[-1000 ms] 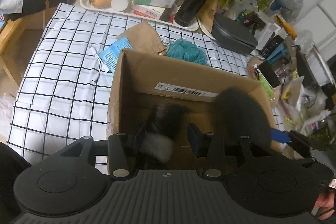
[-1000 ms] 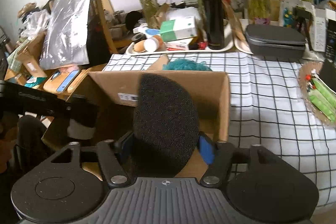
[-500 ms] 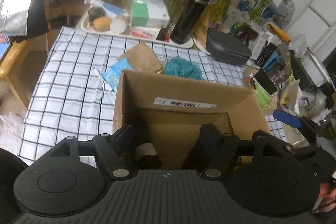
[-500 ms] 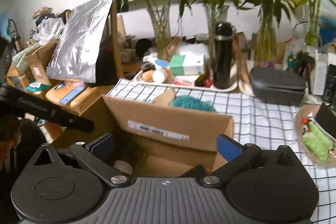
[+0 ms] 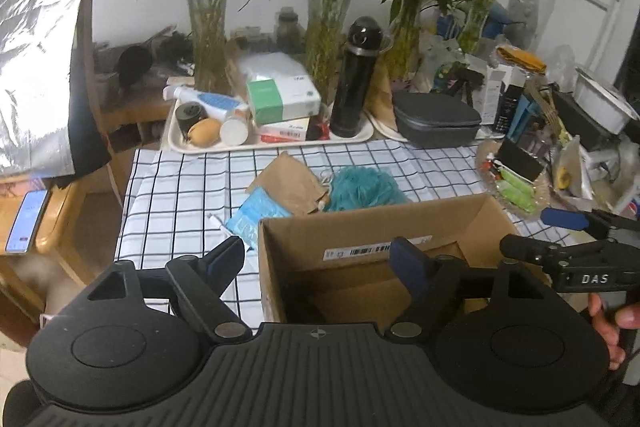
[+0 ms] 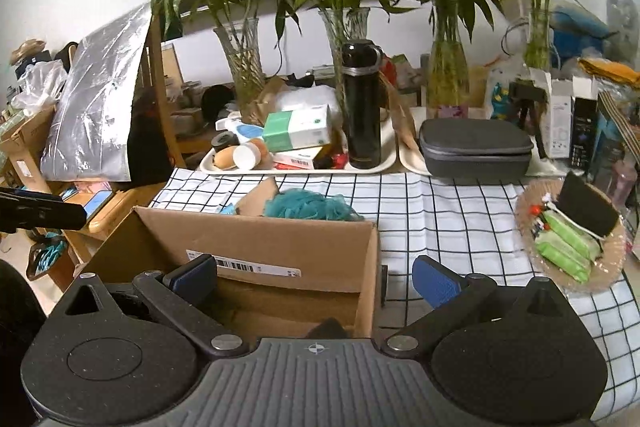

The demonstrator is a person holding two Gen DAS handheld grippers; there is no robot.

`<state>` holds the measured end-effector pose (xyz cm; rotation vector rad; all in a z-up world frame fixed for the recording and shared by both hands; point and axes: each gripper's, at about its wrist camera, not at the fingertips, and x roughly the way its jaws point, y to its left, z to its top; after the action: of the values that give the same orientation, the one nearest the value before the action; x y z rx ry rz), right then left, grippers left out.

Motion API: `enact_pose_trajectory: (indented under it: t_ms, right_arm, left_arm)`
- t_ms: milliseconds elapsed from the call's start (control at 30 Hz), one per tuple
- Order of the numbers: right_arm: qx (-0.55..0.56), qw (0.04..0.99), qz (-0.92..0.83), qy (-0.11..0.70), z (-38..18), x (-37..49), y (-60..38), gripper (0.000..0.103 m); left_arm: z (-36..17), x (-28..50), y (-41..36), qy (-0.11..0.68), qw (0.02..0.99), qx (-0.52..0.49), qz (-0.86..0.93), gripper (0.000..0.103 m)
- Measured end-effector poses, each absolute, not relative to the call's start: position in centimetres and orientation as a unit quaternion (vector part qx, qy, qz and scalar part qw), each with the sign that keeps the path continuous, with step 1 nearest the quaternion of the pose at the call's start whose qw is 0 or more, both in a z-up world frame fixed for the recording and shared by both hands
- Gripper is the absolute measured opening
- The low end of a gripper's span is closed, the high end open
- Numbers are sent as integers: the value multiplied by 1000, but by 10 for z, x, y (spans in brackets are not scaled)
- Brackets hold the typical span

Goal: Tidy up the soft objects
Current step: 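Withdraw both grippers from the box toward the loofah and blue packet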

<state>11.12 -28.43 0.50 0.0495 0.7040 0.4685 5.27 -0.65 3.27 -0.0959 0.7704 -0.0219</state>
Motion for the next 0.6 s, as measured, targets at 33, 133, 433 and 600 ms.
enact_pose_trajectory:
  t_ms: [33,133,433,600]
  right_arm:
    - [25,911,226,344,4,112,-284,103]
    - [25,910,222,350,2,113,-283,103]
    - [-6,912,208,353,-5,118,-275,103]
    - [-10,909,211,360,-10,122,-273,103]
  left_arm:
    - [33,54,-6,375,926,-48,-12,81]
    - [31,57,-1,368,928,-52,-15,81]
    - [25,72,28,343,936,-80,-12,81]
    - [14,84,43,333,937,-103,2,81]
